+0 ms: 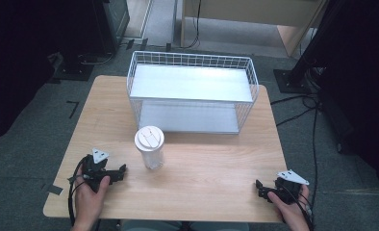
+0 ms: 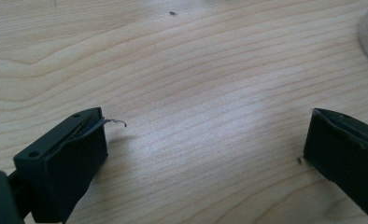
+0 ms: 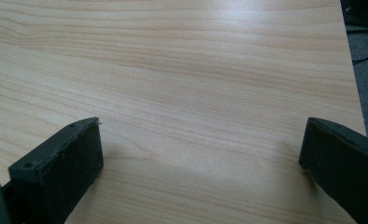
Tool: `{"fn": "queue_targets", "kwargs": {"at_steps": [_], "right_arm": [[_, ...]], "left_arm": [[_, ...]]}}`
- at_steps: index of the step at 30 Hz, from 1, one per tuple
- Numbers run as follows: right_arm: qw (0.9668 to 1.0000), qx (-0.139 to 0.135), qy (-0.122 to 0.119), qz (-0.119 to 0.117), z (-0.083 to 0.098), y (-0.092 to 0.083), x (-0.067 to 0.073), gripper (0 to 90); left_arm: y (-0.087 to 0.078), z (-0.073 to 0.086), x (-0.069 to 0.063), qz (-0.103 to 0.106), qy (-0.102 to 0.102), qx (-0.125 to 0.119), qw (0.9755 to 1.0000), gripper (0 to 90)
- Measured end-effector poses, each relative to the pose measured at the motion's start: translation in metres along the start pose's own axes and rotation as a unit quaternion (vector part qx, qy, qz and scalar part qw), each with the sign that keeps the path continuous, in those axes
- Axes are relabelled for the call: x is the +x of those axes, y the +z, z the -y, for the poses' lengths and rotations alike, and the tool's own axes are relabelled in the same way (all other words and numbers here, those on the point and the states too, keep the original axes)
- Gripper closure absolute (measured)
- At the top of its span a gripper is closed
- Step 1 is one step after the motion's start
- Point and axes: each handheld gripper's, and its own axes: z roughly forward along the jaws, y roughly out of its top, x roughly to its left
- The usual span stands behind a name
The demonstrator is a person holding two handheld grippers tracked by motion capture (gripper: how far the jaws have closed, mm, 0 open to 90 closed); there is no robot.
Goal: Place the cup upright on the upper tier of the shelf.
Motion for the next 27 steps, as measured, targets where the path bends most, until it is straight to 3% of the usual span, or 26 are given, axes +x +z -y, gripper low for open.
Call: {"fn": "queue_targets", "kwargs": {"at_steps": [5,11,16,21,26,27], "right_arm": [[0.9999,-0.003,0.010,-0.001,-0.001,-0.001,0.002,1.3],[0.9982,-0.050,0.006,-0.032,-0.019,-0.017,0.020,3.2],[0.9954,-0.076,-0.006,-0.058,-0.039,-0.024,0.044,4.2],[0.9922,-0.086,-0.024,-0.087,-0.055,-0.027,0.070,4.2],[0.9897,-0.094,-0.040,-0.101,-0.065,-0.025,0.090,4.4],[0.9882,-0.097,-0.049,-0.108,-0.070,-0.023,0.101,4.5]], "left_arm": [[0.000,0.000,0.000,0.000,-0.001,0.000,1.0000,0.0],[0.000,0.000,0.000,0.000,0.000,0.000,1.0000,0.0],[0.000,0.000,0.000,0.000,0.000,0.000,1.0000,0.0],[0.000,0.000,0.000,0.000,0.000,0.000,1.0000,0.0],[0.000,0.000,0.000,0.000,0.000,0.000,1.0000,0.0],[0.000,0.000,0.000,0.000,0.000,0.000,1.0000,0.0]]}}
